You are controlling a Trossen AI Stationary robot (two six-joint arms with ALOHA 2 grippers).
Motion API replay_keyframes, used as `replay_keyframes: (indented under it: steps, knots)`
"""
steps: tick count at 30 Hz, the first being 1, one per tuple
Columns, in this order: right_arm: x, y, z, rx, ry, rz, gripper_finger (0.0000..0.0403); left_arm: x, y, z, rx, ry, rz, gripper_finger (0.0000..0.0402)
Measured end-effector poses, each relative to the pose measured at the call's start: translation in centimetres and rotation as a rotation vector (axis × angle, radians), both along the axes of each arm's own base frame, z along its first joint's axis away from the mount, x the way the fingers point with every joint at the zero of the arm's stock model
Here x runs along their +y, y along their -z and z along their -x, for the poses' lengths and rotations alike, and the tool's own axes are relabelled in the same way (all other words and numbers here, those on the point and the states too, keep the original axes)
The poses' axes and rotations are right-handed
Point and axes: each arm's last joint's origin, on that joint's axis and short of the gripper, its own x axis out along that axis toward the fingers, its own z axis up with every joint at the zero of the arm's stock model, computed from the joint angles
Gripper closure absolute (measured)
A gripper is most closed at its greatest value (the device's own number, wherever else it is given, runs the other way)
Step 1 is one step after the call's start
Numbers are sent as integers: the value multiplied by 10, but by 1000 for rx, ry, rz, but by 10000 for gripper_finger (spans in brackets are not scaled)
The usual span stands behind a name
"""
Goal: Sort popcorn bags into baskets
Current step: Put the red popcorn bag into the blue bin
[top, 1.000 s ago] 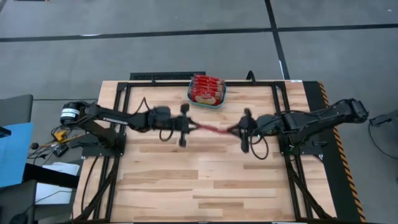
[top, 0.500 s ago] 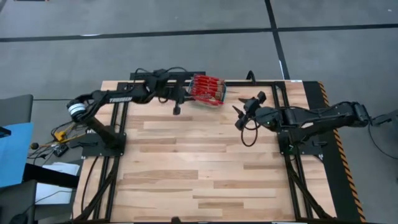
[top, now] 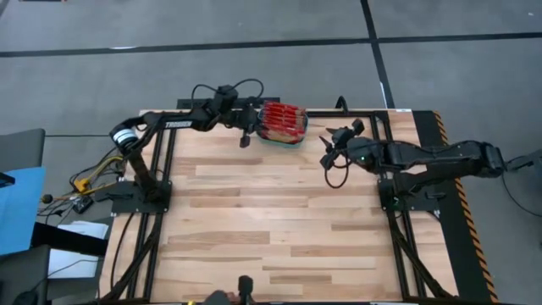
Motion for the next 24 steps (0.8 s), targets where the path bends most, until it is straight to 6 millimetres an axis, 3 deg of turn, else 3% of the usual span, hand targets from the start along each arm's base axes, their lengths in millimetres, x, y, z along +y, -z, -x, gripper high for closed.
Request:
replay_keyframes:
  steps: [24]
  knots:
    - [-11,1,1,-3,7,-25,226,6,10,3,59,-106,53,394]
